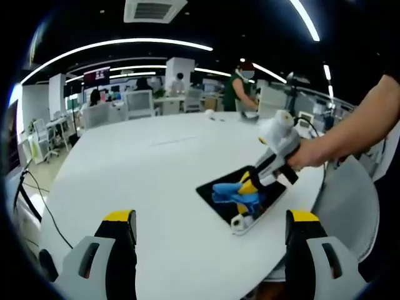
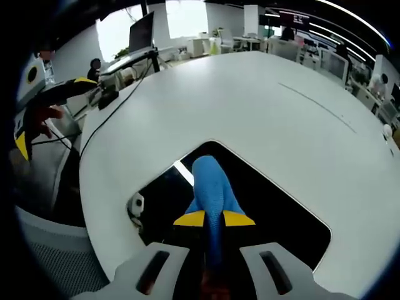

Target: Wipe the mirror surface with the cleaning cloth until all visible marks leave the cleaned area.

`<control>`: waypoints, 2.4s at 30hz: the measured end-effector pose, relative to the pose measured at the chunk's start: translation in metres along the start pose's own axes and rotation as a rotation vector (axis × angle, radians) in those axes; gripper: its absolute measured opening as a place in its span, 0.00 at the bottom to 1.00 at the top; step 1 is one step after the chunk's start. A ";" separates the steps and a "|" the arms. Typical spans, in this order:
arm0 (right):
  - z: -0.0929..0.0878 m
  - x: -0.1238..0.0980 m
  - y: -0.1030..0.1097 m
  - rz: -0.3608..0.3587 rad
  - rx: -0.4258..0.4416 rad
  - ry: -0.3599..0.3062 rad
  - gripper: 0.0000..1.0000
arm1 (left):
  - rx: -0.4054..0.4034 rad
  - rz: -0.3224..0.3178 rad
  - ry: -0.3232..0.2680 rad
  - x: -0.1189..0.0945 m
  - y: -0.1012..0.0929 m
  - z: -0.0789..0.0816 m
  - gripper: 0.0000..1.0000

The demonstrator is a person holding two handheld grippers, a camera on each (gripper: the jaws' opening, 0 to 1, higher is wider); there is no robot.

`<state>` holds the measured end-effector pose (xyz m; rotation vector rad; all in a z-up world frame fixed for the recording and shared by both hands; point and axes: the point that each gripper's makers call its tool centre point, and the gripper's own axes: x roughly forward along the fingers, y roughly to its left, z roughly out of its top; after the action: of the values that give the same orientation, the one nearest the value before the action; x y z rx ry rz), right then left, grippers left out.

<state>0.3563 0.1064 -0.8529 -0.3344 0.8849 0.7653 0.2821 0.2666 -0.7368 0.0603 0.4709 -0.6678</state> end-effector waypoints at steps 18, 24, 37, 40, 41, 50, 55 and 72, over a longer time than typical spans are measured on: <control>-0.036 -0.030 -0.048 -0.070 0.064 0.031 0.03 | 0.019 -0.032 -0.020 0.010 0.009 0.007 1.00; -0.049 -0.040 -0.065 -0.094 0.095 0.038 0.03 | 0.021 -0.034 -0.020 0.012 0.011 0.008 1.00; -0.067 -0.055 -0.092 -0.130 0.105 0.061 0.03 | 0.000 -0.020 -0.019 0.012 0.020 0.008 1.00; -0.070 -0.058 -0.094 -0.140 0.118 0.058 0.03 | -0.003 -0.014 -0.016 0.012 0.021 0.006 1.00; -0.071 -0.058 -0.095 -0.141 0.124 0.056 0.03 | -0.005 -0.014 -0.017 0.012 0.020 0.006 1.00; -0.071 -0.059 -0.095 -0.166 0.142 0.060 0.03 | 0.001 -0.020 -0.016 0.012 0.016 0.006 0.99; -0.072 -0.059 -0.097 -0.186 0.148 0.065 0.03 | -0.001 -0.017 -0.015 0.011 0.017 0.005 0.99; -0.075 -0.062 -0.098 -0.214 0.182 0.063 0.03 | -0.019 -0.017 -0.020 0.014 0.019 0.006 0.99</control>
<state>0.3600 -0.0318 -0.8531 -0.2872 0.9537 0.4754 0.3056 0.2718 -0.7396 0.0315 0.4590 -0.6798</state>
